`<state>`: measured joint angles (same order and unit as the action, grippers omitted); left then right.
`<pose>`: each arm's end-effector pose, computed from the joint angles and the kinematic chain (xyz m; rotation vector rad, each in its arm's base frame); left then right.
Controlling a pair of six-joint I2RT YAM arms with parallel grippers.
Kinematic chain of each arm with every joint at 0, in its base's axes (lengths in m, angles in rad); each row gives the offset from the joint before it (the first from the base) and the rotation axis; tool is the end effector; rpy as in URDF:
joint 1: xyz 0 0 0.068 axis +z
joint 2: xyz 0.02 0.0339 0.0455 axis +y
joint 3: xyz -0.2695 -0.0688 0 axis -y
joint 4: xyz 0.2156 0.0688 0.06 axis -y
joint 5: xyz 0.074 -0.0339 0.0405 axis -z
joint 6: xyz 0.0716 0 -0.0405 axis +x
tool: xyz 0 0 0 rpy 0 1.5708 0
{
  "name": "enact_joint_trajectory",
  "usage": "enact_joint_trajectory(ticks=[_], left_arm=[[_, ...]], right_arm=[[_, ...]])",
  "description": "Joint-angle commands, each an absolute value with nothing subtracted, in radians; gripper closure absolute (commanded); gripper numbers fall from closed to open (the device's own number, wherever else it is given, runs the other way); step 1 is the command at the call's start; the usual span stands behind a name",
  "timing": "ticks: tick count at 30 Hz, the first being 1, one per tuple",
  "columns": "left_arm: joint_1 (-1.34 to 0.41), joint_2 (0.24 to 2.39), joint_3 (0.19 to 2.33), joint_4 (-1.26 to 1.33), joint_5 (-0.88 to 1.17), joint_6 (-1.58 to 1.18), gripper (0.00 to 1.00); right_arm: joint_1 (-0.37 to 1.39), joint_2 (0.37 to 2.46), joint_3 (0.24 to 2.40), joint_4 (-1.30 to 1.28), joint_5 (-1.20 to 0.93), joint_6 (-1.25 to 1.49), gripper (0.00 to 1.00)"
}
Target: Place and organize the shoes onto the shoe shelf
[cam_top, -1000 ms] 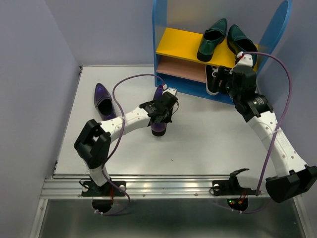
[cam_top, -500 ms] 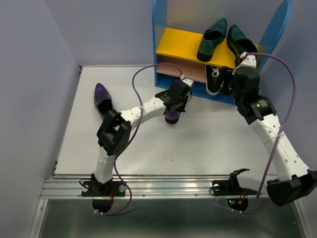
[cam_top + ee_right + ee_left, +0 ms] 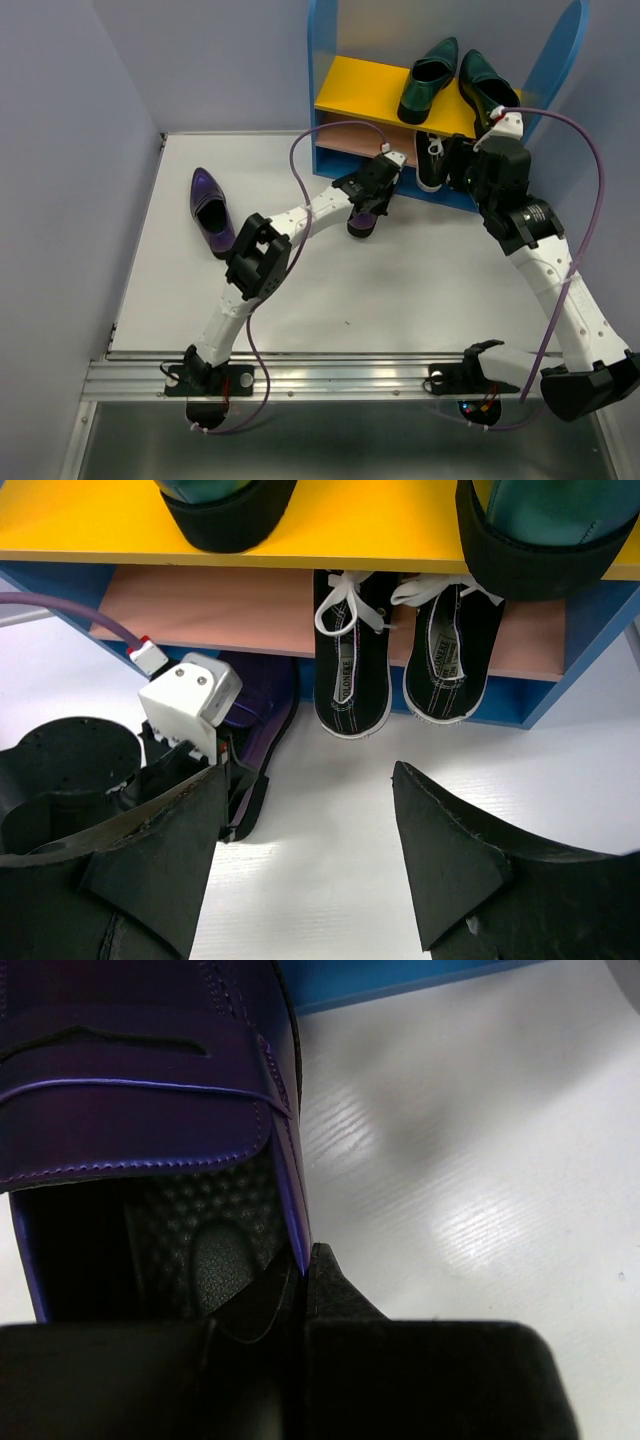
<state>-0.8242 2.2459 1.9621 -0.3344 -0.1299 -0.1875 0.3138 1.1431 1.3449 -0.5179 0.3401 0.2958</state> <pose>0.3670 -0.3830 0.2371 0.6226 2.1265 -0.4276 0.2375 0.0520 0.4167 0.2143 1.8571 0.0998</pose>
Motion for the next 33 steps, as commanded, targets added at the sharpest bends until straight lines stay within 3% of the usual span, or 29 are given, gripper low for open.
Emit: enact_joint_trajectory(ticks=[1, 28, 33], left_arm=[[-0.805, 2.226, 2.089, -0.258, -0.135, -0.137, 1.00], [-0.756, 2.398, 2.298, -0.155, -0.064, -0.090, 1.00], [-0.756, 2.395, 2.292, -0.158, -0.055, -0.092, 0.76]], right_arm=[[0.310, 1.120, 1.368, -0.518, 0.339, 0.308, 0.27], [0.310, 1.117, 1.364, -0.518, 0.316, 0.330, 0.27], [0.310, 1.114, 1.370, -0.523, 0.321, 0.328, 0.27]])
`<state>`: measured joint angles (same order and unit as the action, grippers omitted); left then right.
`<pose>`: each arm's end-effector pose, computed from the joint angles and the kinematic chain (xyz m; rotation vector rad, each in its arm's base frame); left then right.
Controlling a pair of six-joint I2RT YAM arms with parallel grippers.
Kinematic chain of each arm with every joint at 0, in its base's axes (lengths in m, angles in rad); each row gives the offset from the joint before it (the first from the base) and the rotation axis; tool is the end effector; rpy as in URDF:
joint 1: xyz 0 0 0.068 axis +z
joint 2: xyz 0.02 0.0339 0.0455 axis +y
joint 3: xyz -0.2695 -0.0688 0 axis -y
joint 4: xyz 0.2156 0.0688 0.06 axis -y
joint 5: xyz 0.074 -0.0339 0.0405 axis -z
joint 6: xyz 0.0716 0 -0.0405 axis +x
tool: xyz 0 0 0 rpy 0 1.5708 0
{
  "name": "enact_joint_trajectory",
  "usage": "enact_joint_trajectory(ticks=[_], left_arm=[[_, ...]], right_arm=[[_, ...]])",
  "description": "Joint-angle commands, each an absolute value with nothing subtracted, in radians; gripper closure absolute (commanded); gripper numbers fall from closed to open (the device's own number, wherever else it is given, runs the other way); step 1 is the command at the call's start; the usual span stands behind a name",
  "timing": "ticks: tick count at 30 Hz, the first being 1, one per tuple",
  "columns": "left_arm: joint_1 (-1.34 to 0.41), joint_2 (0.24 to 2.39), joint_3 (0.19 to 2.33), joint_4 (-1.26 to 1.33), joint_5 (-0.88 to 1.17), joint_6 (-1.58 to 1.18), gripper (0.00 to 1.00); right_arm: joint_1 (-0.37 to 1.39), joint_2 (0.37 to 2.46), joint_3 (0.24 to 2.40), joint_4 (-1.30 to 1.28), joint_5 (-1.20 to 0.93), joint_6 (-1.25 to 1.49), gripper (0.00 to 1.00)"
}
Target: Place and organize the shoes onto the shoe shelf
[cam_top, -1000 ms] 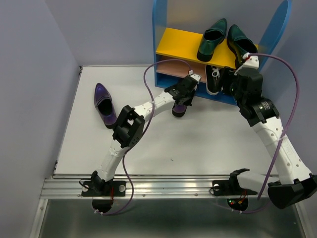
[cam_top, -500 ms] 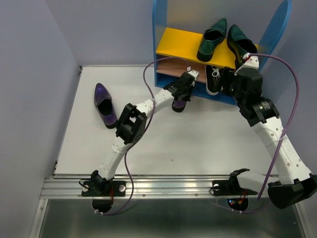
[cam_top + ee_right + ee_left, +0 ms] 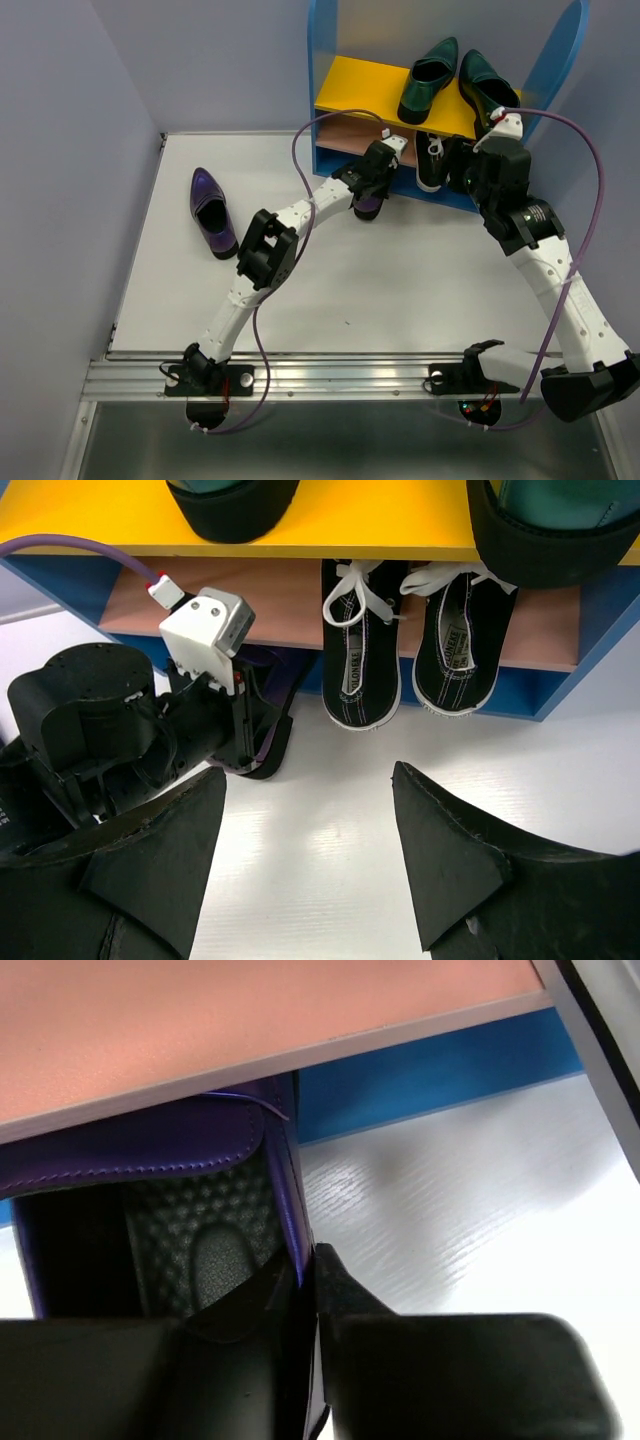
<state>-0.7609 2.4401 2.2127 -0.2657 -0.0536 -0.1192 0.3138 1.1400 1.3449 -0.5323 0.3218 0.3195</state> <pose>0.4210 -0.3955 0.2284 0.6300 2.0024 -0.4837 0.2360 0.0528 0.4153 0.2228 1.8696 0.1288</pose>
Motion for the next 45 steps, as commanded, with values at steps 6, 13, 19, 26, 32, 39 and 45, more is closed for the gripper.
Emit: enact_joint_trajectory(ticks=[6, 13, 19, 26, 32, 39, 45], left_arm=[[-0.756, 2.381, 2.276, -0.160, -0.040, -0.087, 0.38], [-0.759, 2.336, 2.237, -0.161, -0.040, -0.091, 0.31], [-0.769, 2.235, 2.125, -0.158, -0.063, -0.086, 0.31], [-0.782, 2.096, 1.967, -0.132, -0.090, -0.092, 0.34], [-0.804, 1.979, 1.795, -0.110, -0.129, -0.132, 0.41], [-0.810, 1.959, 1.681, -0.075, -0.218, -0.192, 0.42], [-0.807, 2.014, 1.707, -0.092, -0.255, -0.221, 0.40]], right_arm=[[0.310, 1.115, 1.374, -0.528, 0.319, 0.330, 0.27], [0.310, 1.115, 1.378, -0.532, 0.313, 0.333, 0.27], [0.310, 1.112, 1.382, -0.540, 0.321, 0.328, 0.27], [0.310, 1.114, 1.382, -0.541, 0.318, 0.330, 0.27], [0.310, 1.117, 1.376, -0.538, 0.314, 0.334, 0.27], [0.310, 1.120, 1.368, -0.532, 0.304, 0.337, 0.27], [0.310, 1.115, 1.364, -0.532, 0.305, 0.339, 0.27]])
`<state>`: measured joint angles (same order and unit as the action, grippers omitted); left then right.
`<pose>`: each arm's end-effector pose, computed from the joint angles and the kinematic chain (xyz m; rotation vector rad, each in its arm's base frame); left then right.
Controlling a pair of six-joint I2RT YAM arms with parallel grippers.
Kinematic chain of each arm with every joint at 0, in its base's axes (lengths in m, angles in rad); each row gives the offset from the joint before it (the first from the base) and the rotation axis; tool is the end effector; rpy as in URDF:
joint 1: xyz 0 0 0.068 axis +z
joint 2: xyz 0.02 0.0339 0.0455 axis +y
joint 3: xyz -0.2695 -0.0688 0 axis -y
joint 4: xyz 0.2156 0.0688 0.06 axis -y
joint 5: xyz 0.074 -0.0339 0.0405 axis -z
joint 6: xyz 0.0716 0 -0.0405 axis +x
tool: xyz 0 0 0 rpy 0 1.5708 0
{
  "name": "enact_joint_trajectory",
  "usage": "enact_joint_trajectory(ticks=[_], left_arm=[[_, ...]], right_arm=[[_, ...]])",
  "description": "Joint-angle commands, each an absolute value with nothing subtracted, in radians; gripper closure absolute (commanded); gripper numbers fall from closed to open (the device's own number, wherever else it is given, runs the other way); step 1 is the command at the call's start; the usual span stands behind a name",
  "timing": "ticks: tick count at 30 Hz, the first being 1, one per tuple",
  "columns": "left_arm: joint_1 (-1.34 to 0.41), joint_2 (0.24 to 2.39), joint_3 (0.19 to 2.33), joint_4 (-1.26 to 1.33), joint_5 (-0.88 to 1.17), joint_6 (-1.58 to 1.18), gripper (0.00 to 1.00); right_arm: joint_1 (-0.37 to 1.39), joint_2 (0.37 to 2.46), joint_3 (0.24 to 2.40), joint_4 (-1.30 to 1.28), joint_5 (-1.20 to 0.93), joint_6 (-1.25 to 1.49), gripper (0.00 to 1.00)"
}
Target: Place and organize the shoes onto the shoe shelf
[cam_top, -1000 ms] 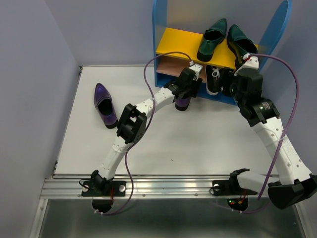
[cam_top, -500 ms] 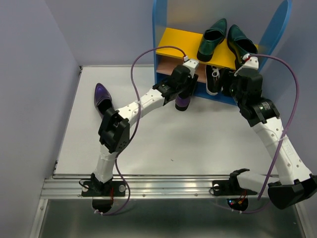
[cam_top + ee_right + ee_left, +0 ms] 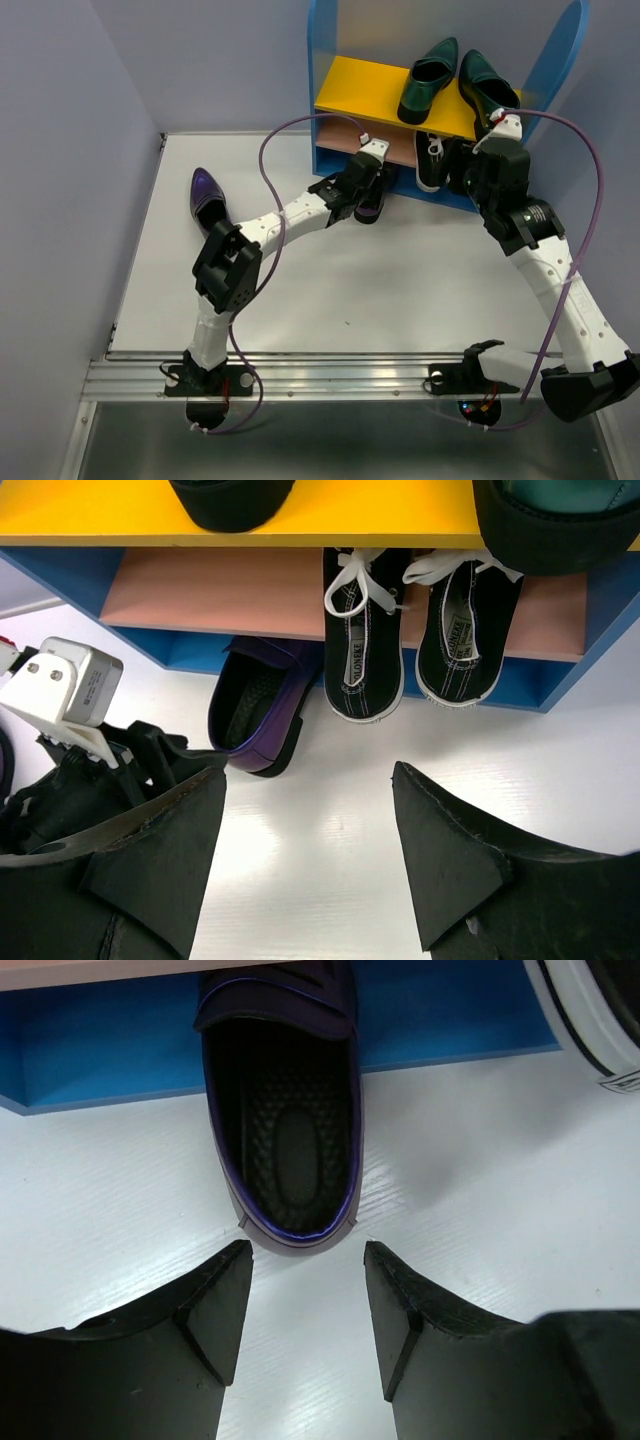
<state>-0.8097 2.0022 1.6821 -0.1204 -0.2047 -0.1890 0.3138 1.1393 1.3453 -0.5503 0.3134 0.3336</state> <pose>0.3461 -0.3423 0.2860 0.4925 1.9673 -0.4321 0.2349 0.0530 0.4132 0.2287 1.8863 0.1399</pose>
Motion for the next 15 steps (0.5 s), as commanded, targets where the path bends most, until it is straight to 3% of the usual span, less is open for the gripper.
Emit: enact_joint_trajectory(ticks=[1, 15], left_arm=[[-0.805, 2.025, 1.713, -0.095, -0.249, -0.224, 0.40], [-0.781, 2.051, 1.724, -0.071, -0.233, -0.316, 0.41]], right_arm=[[0.310, 1.114, 1.362, -0.532, 0.305, 0.339, 0.27], [0.310, 1.111, 1.358, -0.532, 0.301, 0.341, 0.27]])
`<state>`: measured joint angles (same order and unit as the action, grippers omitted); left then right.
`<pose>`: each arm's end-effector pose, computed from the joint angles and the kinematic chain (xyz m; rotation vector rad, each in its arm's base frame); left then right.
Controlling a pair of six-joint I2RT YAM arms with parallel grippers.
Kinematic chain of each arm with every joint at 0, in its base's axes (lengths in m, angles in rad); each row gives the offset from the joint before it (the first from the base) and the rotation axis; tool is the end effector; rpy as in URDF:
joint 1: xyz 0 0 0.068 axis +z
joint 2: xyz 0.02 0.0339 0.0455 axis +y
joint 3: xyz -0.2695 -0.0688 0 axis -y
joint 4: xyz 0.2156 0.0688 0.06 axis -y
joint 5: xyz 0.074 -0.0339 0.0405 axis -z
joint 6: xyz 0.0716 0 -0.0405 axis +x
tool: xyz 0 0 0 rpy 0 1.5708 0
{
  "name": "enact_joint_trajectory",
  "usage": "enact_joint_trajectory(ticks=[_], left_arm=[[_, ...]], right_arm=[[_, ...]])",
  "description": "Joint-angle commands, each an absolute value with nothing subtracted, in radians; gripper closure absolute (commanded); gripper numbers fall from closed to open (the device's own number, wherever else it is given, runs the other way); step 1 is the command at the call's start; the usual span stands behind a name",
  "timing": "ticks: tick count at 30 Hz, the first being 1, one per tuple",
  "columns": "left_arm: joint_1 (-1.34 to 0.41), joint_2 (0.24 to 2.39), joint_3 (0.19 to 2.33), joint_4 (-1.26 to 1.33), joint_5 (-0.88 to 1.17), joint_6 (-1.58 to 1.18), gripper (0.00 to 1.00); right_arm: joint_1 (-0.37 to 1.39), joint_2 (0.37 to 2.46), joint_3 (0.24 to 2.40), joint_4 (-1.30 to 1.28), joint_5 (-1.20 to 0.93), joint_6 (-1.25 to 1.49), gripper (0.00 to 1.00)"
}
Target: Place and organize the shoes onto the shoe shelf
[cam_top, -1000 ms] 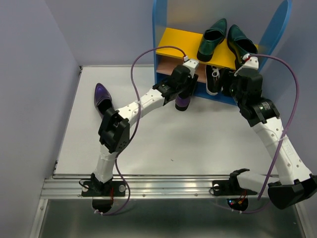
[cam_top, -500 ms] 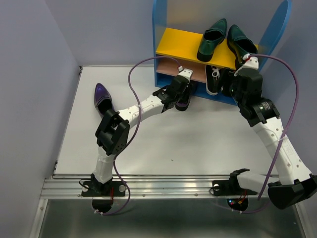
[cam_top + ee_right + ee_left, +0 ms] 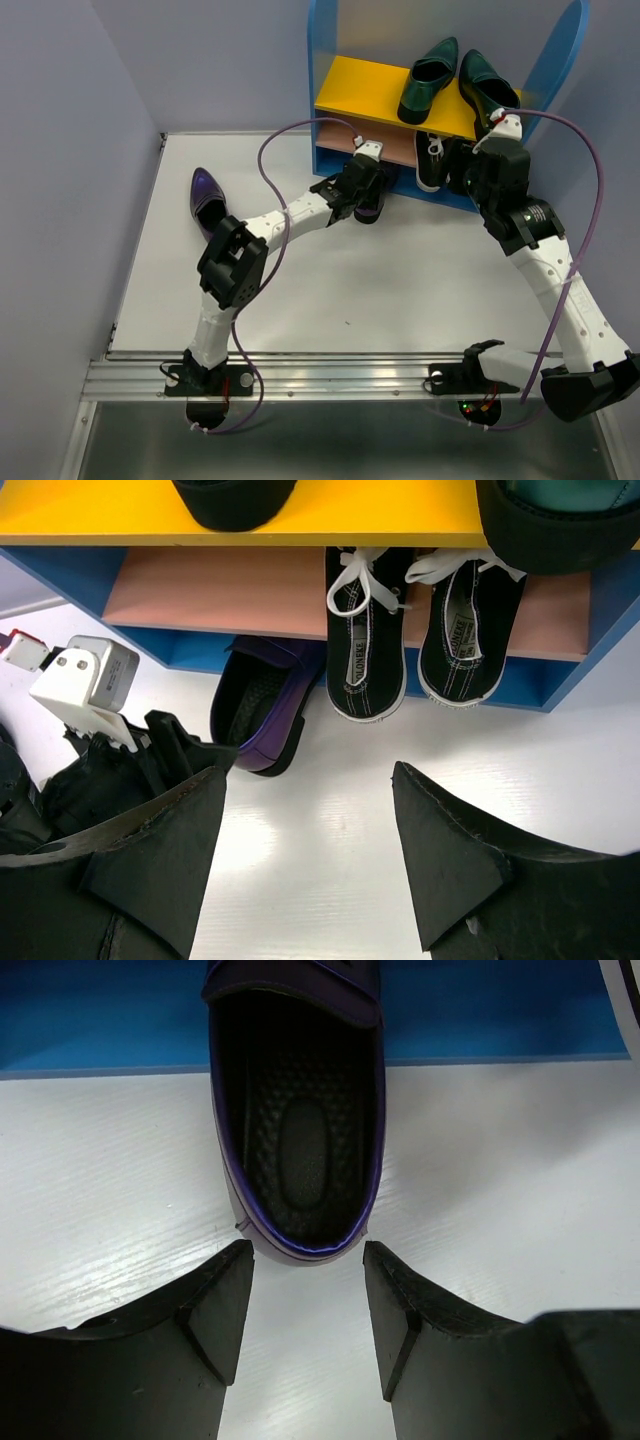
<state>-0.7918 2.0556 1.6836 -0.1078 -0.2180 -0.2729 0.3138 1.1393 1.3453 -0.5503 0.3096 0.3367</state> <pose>0.3594 -0.3420 0.2630 0.3968 2.0288 -0.4409 0.2349 0.0533 0.4131 0.2291 1.8869 0.1455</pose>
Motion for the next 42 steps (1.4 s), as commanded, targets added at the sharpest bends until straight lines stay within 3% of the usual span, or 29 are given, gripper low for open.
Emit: enact_joint_trajectory(ticks=[1, 14, 17, 21, 24, 42], left_arm=[[-0.779, 2.055, 1.729, -0.066, -0.233, -0.322, 0.41], [-0.747, 2.177, 1.873, -0.124, -0.278, -0.385, 0.43], [-0.747, 2.213, 1.907, -0.150, -0.281, -0.387, 0.54], [-0.747, 2.227, 1.913, -0.158, -0.285, -0.384, 0.75], [-0.747, 2.230, 1.919, -0.160, -0.296, -0.377, 1.00], [-0.744, 2.272, 2.049, -0.008, -0.335, -0.399, 1.00]], right_arm=[[0.310, 1.112, 1.358, -0.532, 0.299, 0.341, 0.27], [0.310, 1.108, 1.353, -0.532, 0.295, 0.342, 0.27], [0.310, 1.109, 1.353, -0.532, 0.293, 0.342, 0.27], [0.310, 1.106, 1.355, -0.532, 0.293, 0.342, 0.27], [0.310, 1.106, 1.358, -0.532, 0.291, 0.342, 0.27], [0.310, 1.112, 1.361, -0.551, 0.272, 0.348, 0.27]])
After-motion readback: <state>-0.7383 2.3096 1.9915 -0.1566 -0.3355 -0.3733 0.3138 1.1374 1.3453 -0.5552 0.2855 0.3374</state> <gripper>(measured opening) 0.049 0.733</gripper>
